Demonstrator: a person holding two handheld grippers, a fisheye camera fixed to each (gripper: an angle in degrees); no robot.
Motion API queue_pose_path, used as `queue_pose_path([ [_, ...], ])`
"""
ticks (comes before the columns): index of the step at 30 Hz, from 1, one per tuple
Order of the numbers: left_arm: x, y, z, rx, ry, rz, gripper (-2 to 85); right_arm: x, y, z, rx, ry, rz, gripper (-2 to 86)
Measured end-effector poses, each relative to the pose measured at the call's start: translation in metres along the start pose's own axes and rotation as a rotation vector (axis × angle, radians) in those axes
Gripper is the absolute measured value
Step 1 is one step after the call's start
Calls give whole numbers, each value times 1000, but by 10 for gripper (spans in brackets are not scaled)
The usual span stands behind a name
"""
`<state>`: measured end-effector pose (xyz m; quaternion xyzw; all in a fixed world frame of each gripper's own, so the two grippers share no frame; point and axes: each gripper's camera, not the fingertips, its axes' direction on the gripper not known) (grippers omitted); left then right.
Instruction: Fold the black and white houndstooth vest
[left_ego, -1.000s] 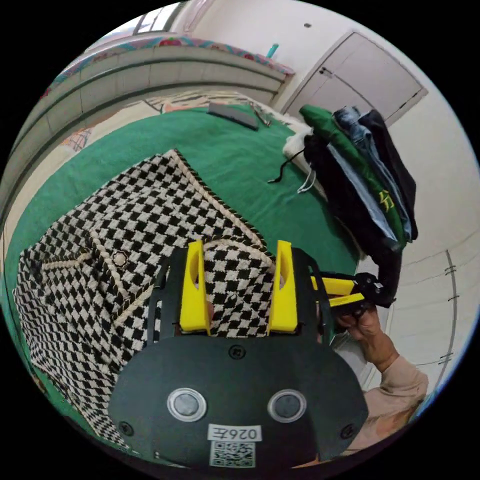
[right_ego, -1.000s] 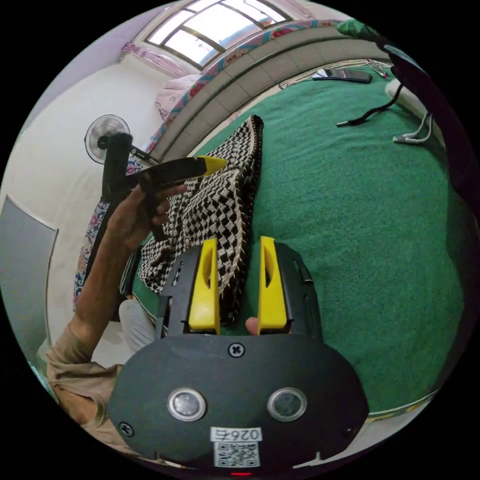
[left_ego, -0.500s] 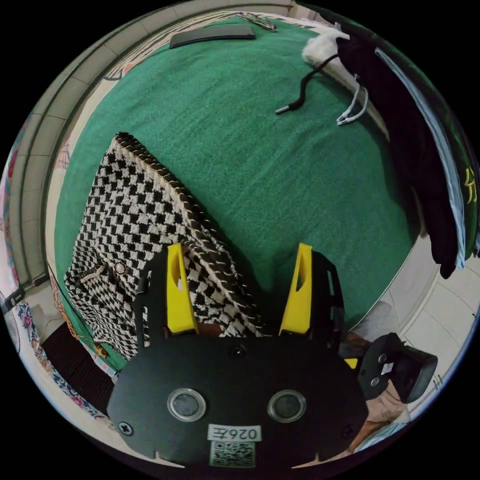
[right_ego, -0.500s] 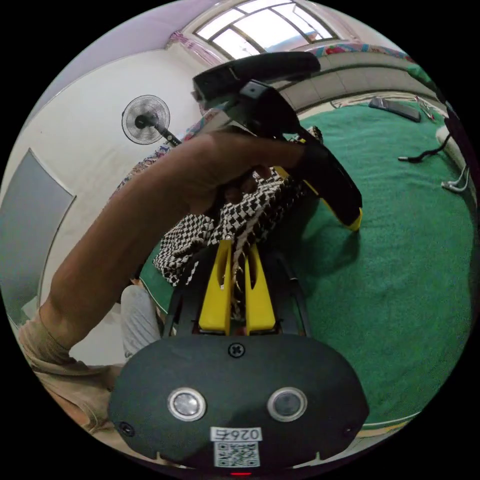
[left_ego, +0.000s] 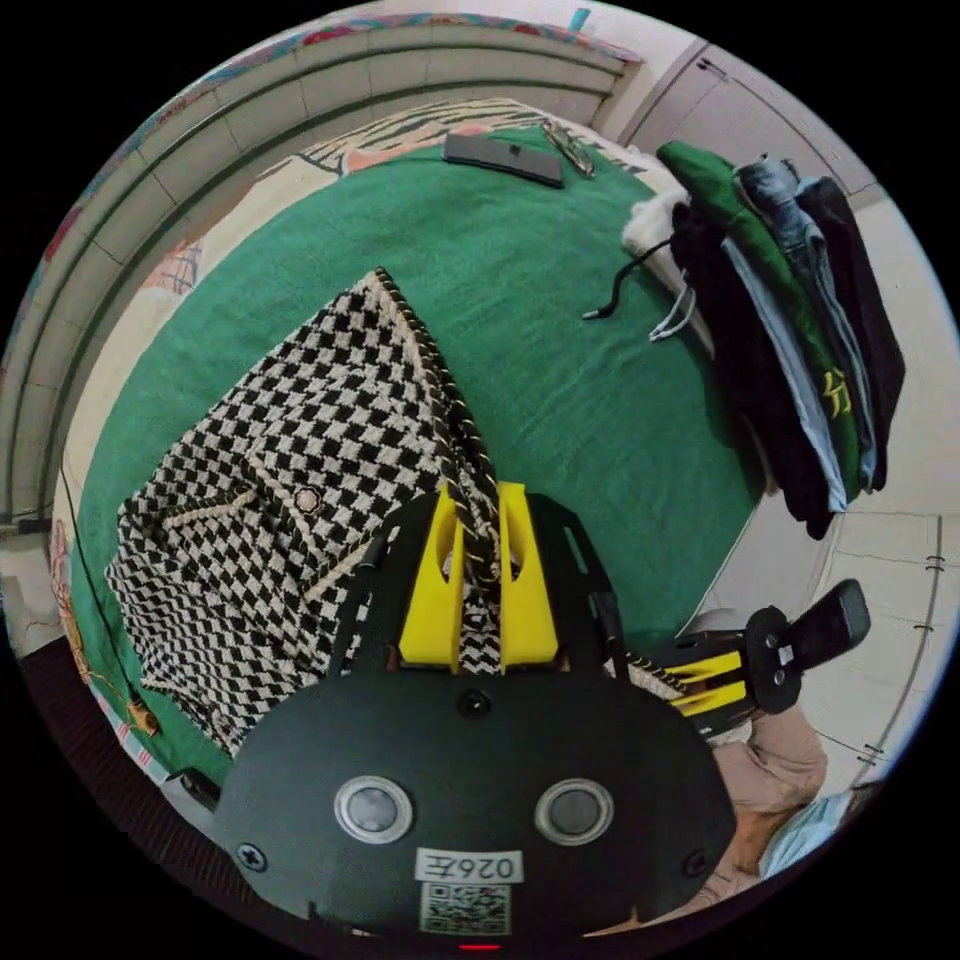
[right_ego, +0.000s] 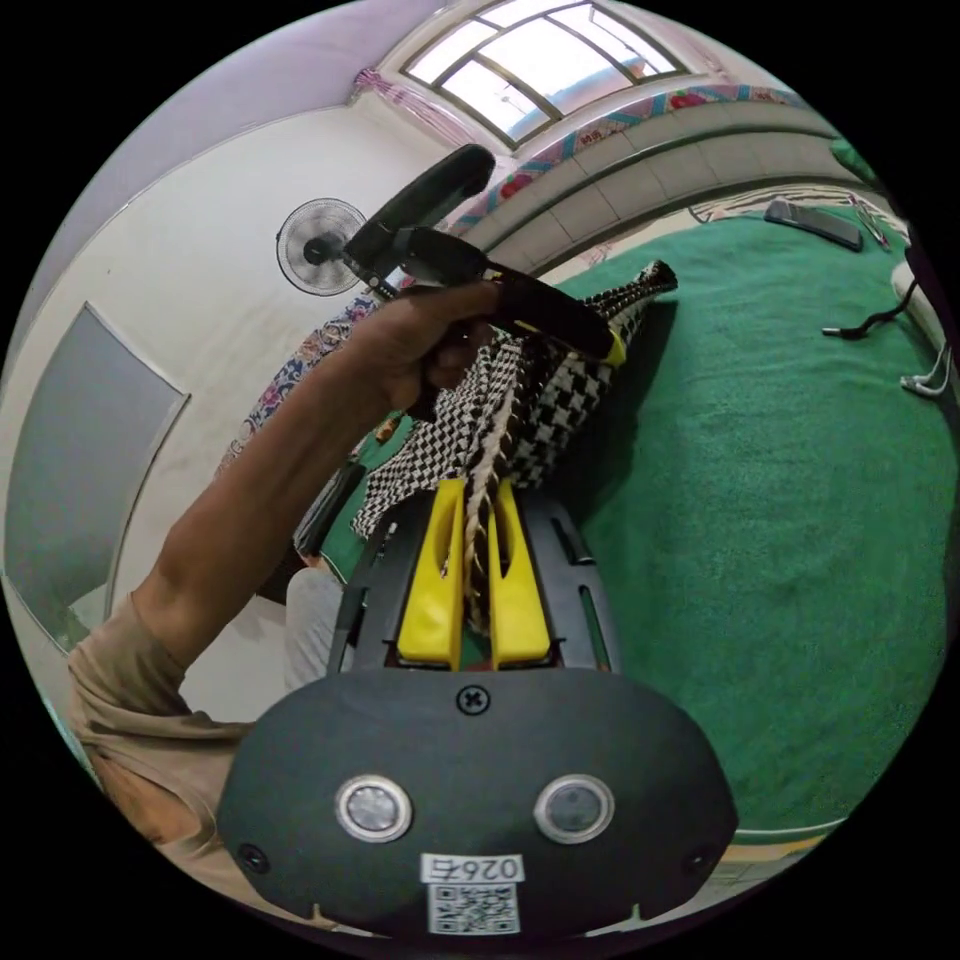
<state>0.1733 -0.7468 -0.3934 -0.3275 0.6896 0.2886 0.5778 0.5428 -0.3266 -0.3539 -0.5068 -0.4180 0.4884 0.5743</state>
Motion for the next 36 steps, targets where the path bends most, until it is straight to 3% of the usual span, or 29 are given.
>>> queue_pose_path([
  [10,-160,187,-124,417,284,-60,59,-113,-31,74,32,-123,-182,-6],
  [14,-241,292,-143,579,255,-97,59,-168,-51,149,-75,-186,-243,2],
  [21,-389,436,-95,640,315,-342,59,-217,-74,336,-382,-319,-142,12],
  [24,-443,488,-44,643,414,-434,59,-228,-69,413,-529,-305,-94,13],
  [26,-488,512,-17,684,744,-542,56,-234,-64,447,-588,-259,-83,14],
  [27,-495,516,-18,719,787,-533,56,-239,-62,460,-586,-232,-92,14],
  [28,-504,521,-25,718,794,-521,55,-242,-63,464,-576,-224,-100,15],
  [32,-506,526,-75,658,472,-418,59,-277,-71,488,-484,-239,-179,27],
  [36,-516,543,-80,632,430,-459,64,-330,-59,540,-573,-38,-460,74],
])
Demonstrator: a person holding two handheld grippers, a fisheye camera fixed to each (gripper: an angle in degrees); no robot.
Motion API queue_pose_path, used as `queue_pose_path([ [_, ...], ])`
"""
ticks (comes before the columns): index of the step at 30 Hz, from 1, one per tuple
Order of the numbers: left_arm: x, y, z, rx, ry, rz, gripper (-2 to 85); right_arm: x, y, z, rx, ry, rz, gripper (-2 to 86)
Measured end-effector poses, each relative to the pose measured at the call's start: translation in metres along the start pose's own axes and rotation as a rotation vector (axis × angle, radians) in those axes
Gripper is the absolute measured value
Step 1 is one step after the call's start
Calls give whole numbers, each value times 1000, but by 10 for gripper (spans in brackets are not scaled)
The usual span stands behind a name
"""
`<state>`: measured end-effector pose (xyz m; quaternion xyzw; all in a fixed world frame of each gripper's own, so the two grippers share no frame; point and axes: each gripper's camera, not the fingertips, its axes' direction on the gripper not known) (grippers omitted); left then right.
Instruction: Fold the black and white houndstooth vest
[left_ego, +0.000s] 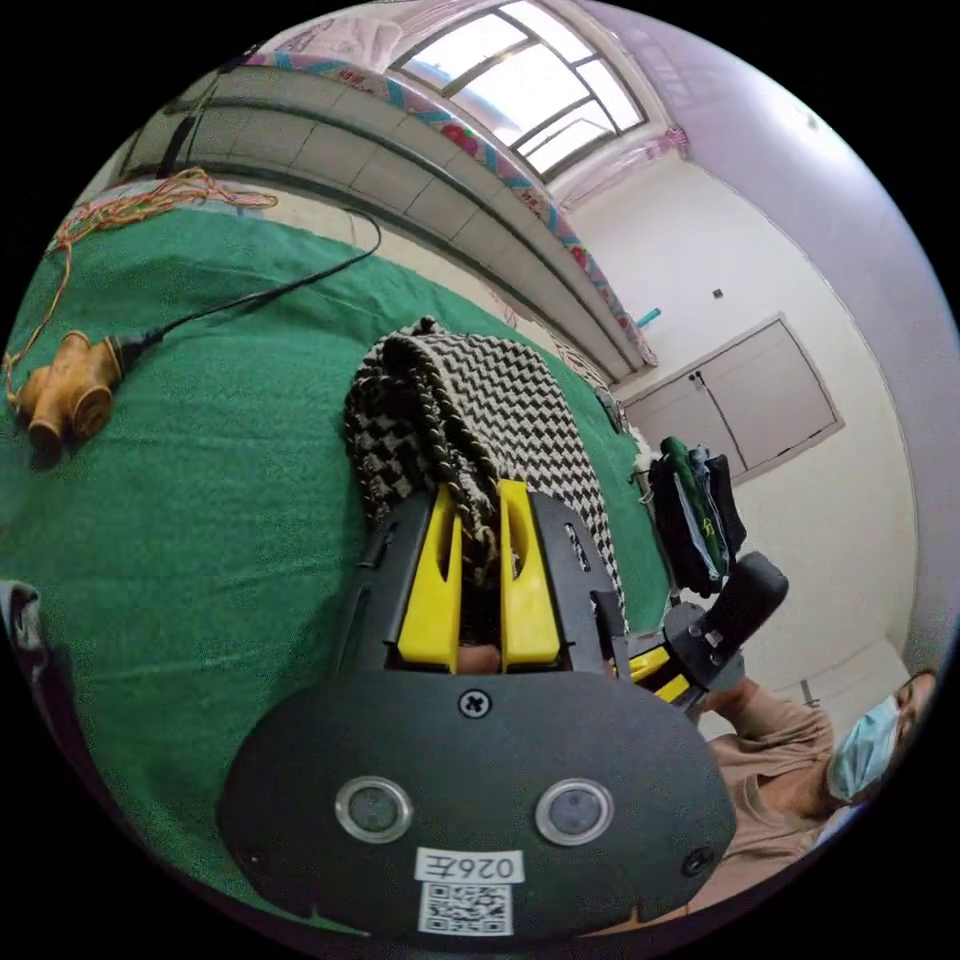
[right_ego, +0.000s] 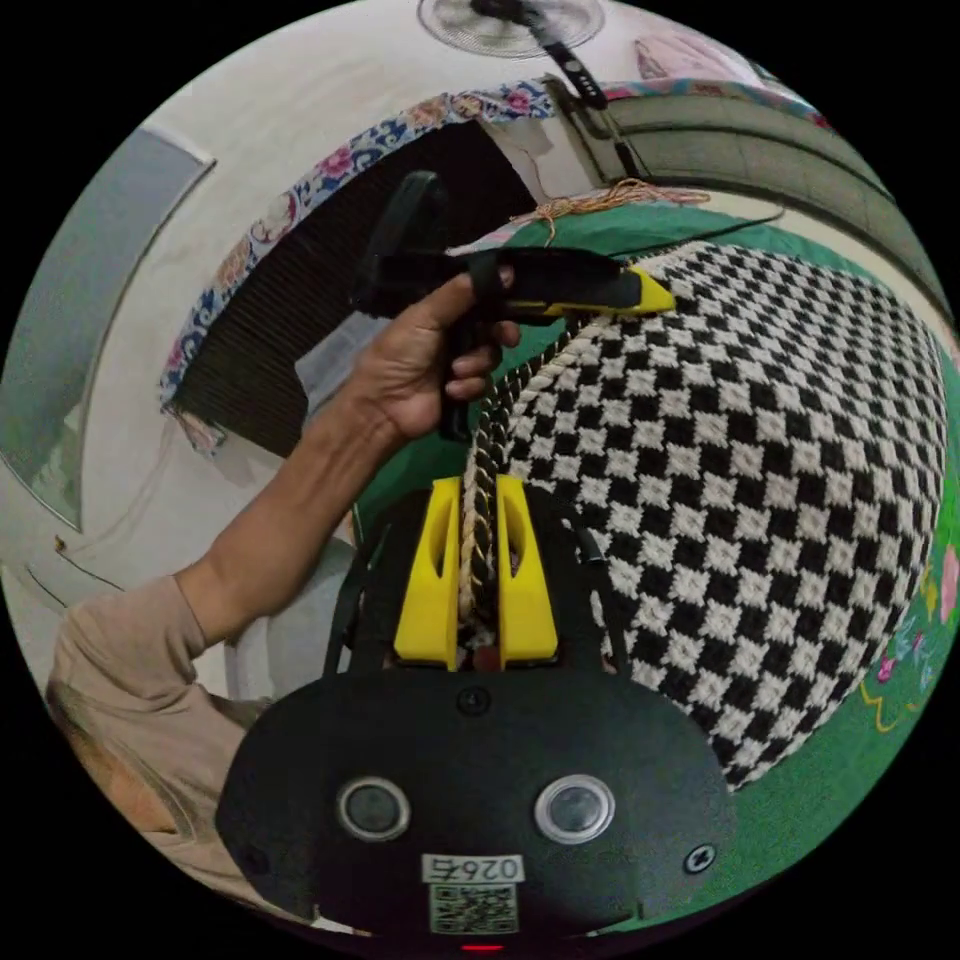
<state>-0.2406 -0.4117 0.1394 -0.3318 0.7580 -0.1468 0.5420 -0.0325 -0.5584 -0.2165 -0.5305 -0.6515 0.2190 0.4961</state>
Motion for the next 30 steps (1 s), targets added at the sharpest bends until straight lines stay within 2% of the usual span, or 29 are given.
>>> queue_pose_path([
  [2,-15,7,-16,-16,-52,-76,55,-9,-8,16,-42,-9,-23,101],
  [4,-7,16,-46,74,-147,-66,21,-18,-11,16,-6,-7,-19,101],
  [7,44,38,-98,275,-261,125,-5,-37,-11,-1,102,-28,-64,65],
  [9,71,52,-110,344,-210,259,-8,-50,-10,-22,205,29,-136,37],
  [10,82,55,-107,326,-133,326,-9,-51,-11,-27,228,61,-144,30],
  [12,88,50,-86,170,-30,378,-9,-43,-26,-47,327,282,-131,4],
  [13,89,43,-62,10,-20,386,-10,-37,-33,-50,337,344,-116,-1],
  [14,86,38,-35,-155,-85,375,-10,-19,-53,-53,344,442,-57,-4],
  [15,84,37,-21,-227,-151,355,-10,1,-78,-53,338,489,-2,-6],
  [17,73,37,20,-422,-416,310,-9,32,-118,-45,288,523,61,-6],
  [19,71,36,25,-443,-416,306,-9,59,-154,-34,262,574,139,-5],
  [21,71,37,21,-460,-408,323,-10,71,-189,-15,320,792,141,4],
  [22,68,38,19,-473,-395,319,-10,74,-198,-7,310,846,125,8],
  [23,64,38,18,-471,-376,310,-10,83,-216,14,241,907,90,46],
  [25,57,37,18,-480,-356,295,-10,112,-238,52,61,851,109,81],
  [26,52,37,18,-484,-339,286,-10,135,-247,81,-120,783,153,79],
  [29,39,36,10,-467,-289,263,-10,137,-258,68,-66,755,190,8],
  [30,36,36,7,-459,-278,254,-10,129,-260,50,26,730,183,1],
])
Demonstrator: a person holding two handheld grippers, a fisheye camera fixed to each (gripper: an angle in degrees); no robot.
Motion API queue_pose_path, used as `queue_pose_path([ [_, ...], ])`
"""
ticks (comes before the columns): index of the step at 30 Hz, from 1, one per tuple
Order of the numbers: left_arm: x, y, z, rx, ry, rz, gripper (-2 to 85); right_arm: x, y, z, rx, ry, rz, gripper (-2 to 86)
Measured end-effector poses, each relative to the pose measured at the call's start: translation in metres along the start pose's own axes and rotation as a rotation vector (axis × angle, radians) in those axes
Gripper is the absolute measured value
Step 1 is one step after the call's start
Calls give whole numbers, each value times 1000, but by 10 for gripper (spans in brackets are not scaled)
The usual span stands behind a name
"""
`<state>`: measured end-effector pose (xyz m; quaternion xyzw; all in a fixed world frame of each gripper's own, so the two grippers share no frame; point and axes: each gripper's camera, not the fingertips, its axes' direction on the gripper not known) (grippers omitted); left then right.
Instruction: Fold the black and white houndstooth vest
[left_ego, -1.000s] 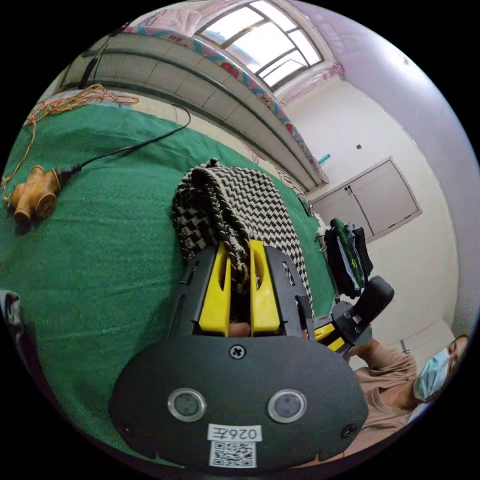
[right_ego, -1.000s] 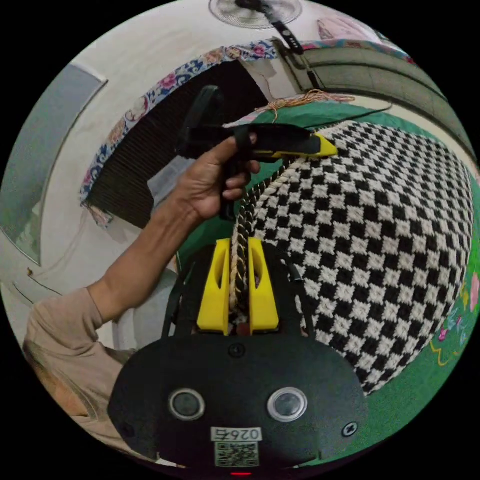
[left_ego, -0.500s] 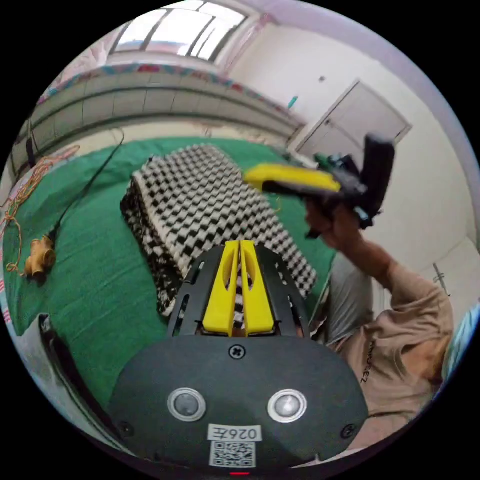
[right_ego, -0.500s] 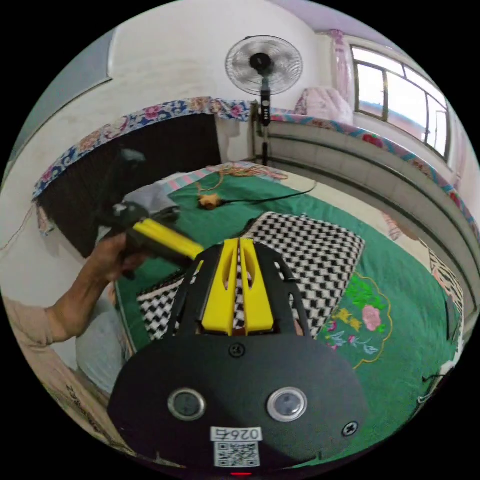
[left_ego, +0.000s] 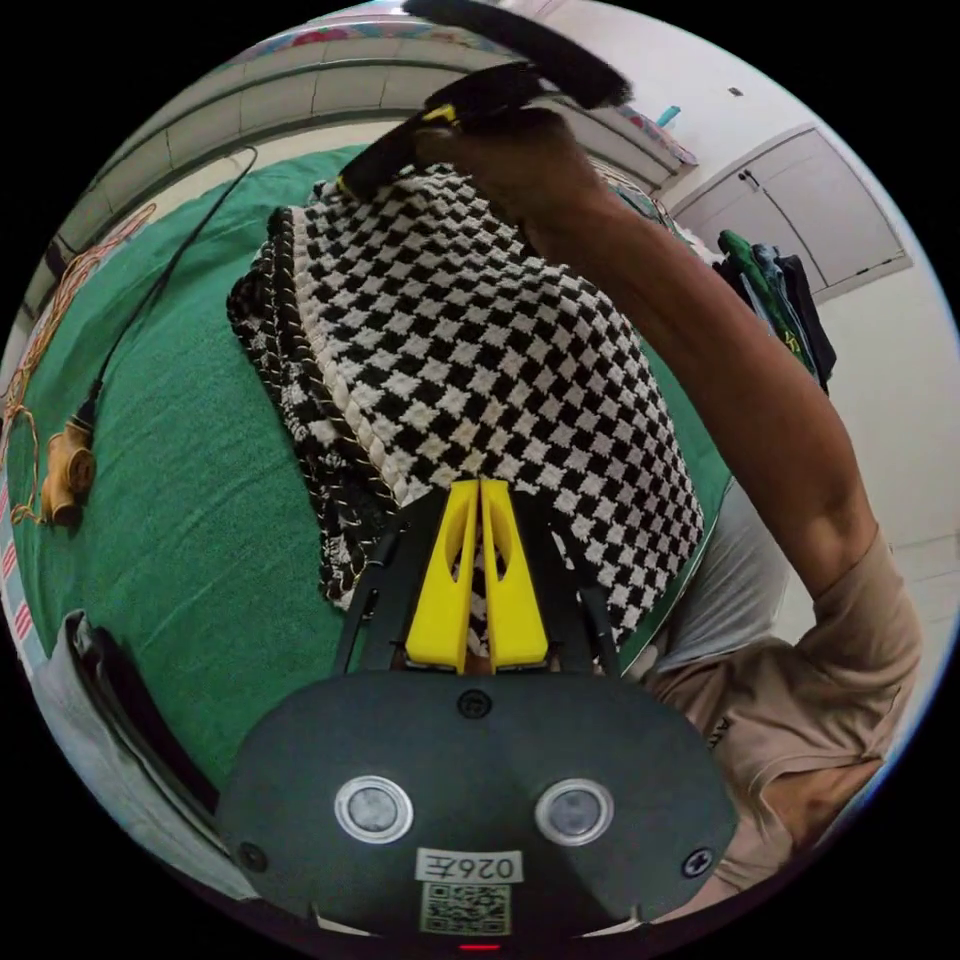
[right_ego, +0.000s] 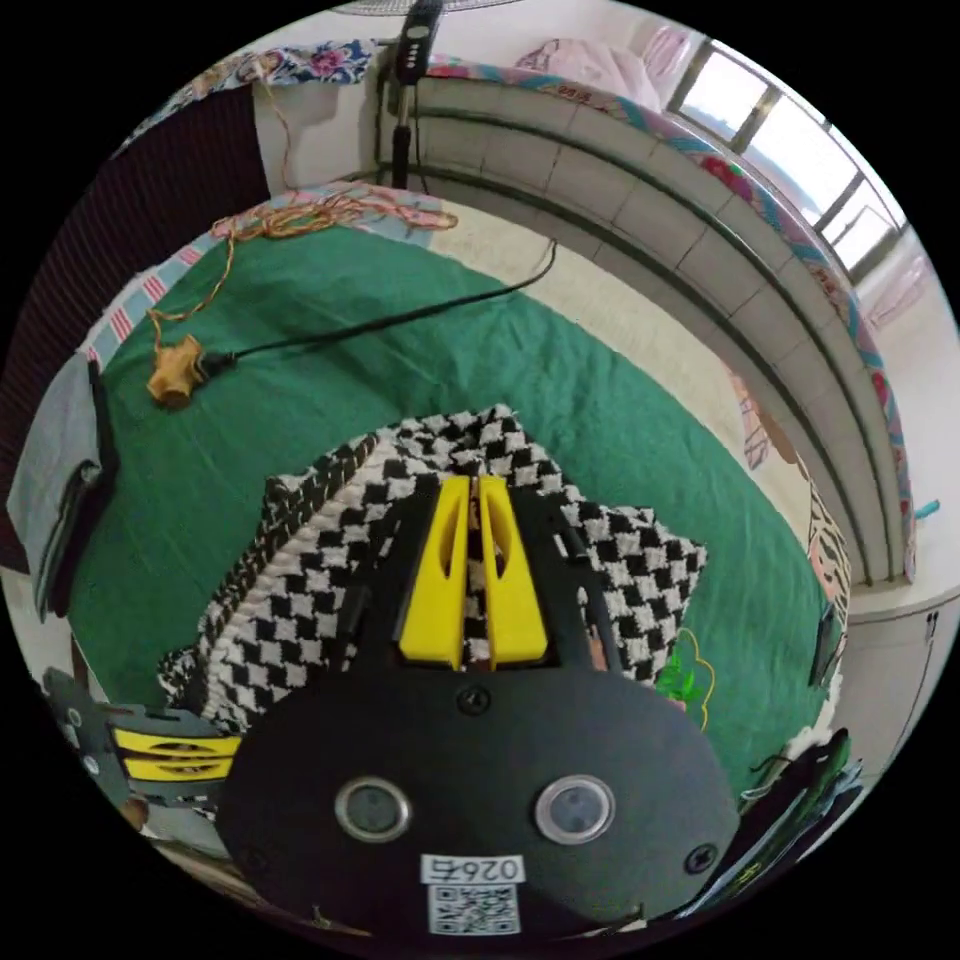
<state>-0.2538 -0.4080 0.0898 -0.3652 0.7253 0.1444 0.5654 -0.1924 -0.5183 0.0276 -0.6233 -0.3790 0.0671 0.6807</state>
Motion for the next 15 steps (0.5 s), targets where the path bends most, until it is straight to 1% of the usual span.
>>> queue_pose_path([
  [1,-8,4,-5,30,22,-31,-10,5,2,-14,75,-24,32,-2],
  [2,-15,10,-14,86,18,-67,-10,16,12,-37,232,-73,99,-2],
  [3,-18,13,-19,114,7,-83,-10,24,20,-45,295,-88,125,4],
  [5,-27,27,-42,228,-45,-135,-10,33,25,-42,240,-60,115,20],
  [6,-29,32,-47,256,-45,-144,-10,36,33,-42,215,-39,93,31],
  [9,-46,50,-65,324,26,-169,-10,39,71,-55,224,19,45,30],
  [11,-54,60,-77,401,74,-158,-10,37,100,-62,237,-2,8,22],
  [13,-56,63,-79,434,101,-138,-10,29,129,-62,223,-56,-42,13],
  [15,-59,55,-66,353,81,-138,-10,12,163,-40,164,-79,-91,-2],
])
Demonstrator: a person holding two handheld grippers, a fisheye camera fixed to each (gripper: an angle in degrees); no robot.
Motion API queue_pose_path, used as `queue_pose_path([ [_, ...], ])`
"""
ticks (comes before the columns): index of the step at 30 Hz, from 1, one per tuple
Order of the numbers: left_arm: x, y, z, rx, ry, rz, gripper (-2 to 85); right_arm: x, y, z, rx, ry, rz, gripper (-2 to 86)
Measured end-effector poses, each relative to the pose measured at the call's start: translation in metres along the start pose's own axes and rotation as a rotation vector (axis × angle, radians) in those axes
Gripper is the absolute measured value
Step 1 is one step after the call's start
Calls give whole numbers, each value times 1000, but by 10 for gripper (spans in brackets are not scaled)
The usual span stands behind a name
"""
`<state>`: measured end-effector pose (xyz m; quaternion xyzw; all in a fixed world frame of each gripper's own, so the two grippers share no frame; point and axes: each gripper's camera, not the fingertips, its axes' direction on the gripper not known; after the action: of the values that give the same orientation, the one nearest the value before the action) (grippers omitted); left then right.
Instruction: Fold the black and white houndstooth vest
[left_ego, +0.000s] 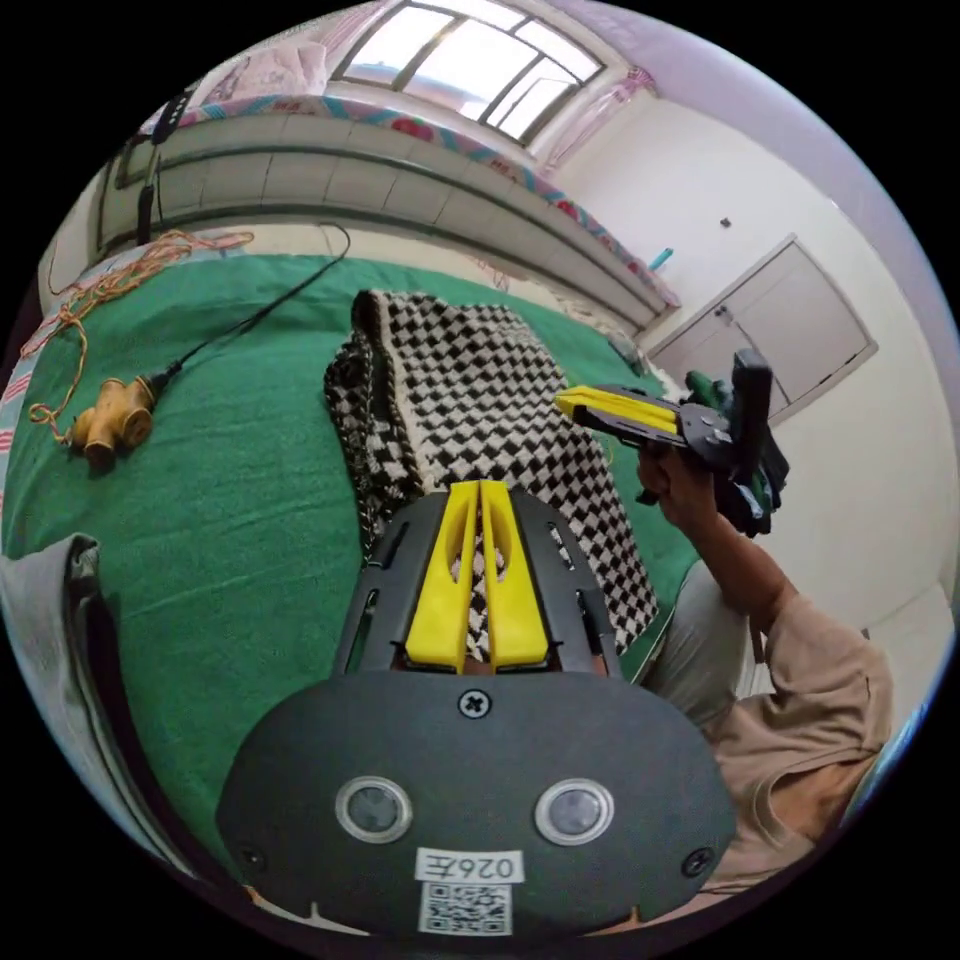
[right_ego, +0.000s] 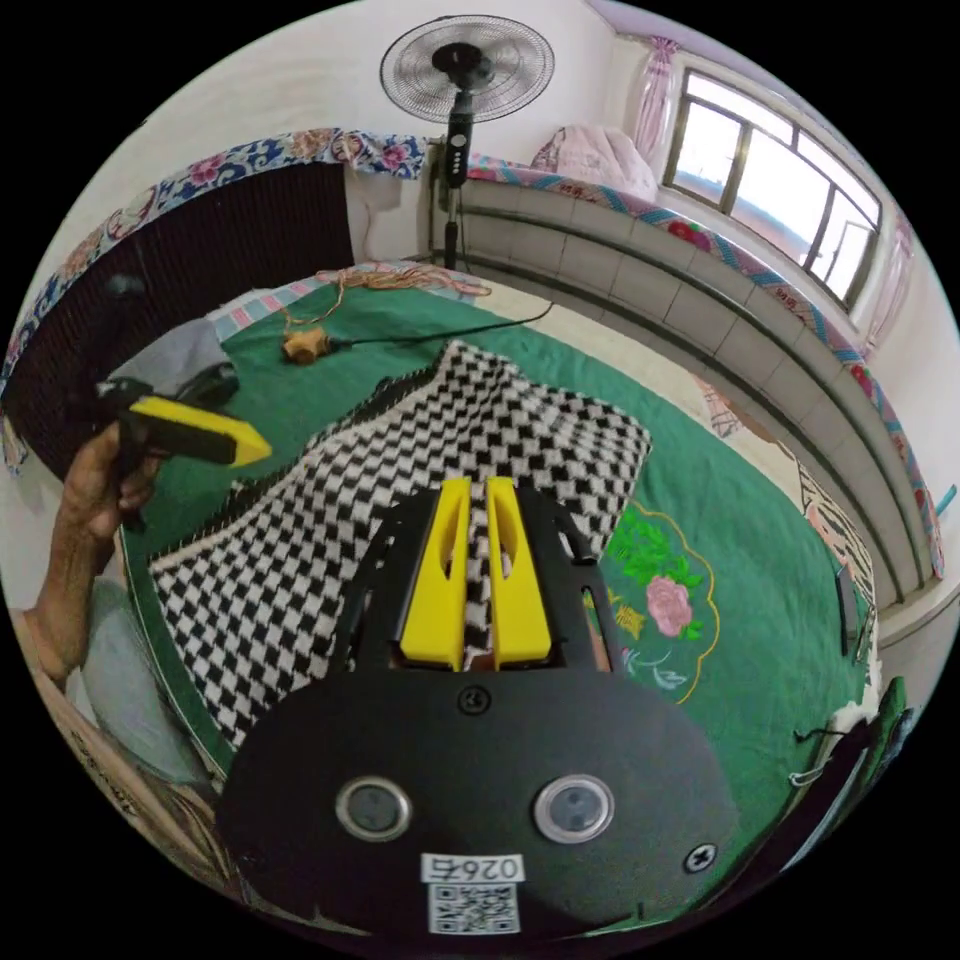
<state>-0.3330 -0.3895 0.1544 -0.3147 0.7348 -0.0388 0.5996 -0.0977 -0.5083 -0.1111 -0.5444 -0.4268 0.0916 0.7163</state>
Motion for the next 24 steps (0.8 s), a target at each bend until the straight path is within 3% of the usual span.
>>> queue_pose_path([
  [2,-8,-8,50,-291,-68,21,-9,-15,18,29,-27,89,-53,-6],
  [3,-10,-9,53,-286,-75,30,-9,-23,25,31,53,174,-93,-7],
  [6,-16,-2,22,-197,-82,20,-8,-21,11,23,-12,224,-119,-8],
  [8,-23,8,-13,-37,-214,-13,-4,-7,9,6,25,163,-110,-8],
  [10,-33,15,-33,83,-220,-44,5,18,12,-10,64,131,-21,-7],
  [13,-55,17,-43,198,-121,-46,140,79,26,-25,91,69,149,-2],
  [17,-100,9,-14,-19,21,-113,207,178,51,-7,11,-166,386,57],
  [21,-111,14,-24,9,40,-125,209,251,93,40,-37,-533,664,108],
  [24,-110,18,-28,23,28,-112,208,275,110,69,-59,-715,735,123],
])
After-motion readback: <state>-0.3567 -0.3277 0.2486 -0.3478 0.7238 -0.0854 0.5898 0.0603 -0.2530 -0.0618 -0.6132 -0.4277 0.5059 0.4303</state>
